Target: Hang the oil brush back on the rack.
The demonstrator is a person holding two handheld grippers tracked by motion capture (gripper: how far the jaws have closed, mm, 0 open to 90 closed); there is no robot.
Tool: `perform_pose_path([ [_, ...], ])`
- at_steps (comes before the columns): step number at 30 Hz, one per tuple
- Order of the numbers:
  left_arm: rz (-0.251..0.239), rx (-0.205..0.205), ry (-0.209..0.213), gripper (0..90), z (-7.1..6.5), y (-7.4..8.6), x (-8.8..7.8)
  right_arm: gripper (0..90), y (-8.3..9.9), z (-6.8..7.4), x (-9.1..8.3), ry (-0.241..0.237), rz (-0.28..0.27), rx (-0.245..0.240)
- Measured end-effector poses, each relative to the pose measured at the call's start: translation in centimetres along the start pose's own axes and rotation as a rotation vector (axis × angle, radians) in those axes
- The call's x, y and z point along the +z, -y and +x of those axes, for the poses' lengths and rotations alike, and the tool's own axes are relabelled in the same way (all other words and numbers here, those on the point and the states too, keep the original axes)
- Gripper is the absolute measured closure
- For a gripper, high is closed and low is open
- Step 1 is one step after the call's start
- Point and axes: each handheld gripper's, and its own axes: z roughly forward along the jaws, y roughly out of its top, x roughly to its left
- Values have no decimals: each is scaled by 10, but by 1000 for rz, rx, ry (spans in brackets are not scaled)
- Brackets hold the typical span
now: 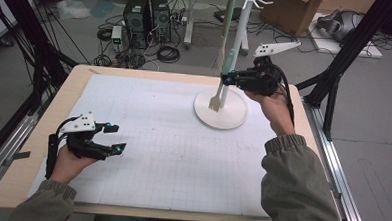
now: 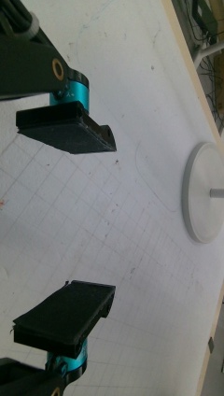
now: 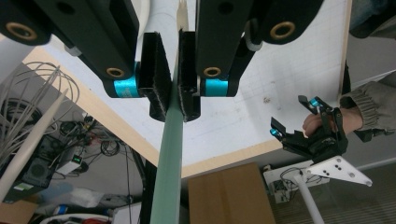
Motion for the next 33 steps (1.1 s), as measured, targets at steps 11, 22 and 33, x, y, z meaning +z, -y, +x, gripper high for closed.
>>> perform_pose_path([
  [11,-5,-4,-8,250,2,0,0,838,-14,-10,-6,3,11,-1],
  [22,-2,-2,-15,234,2,3,-3,838,-40,-21,-11,20,2,-3],
  [33,-10,-17,-37,190,4,6,-9,837,-61,-35,-14,46,-2,12],
])
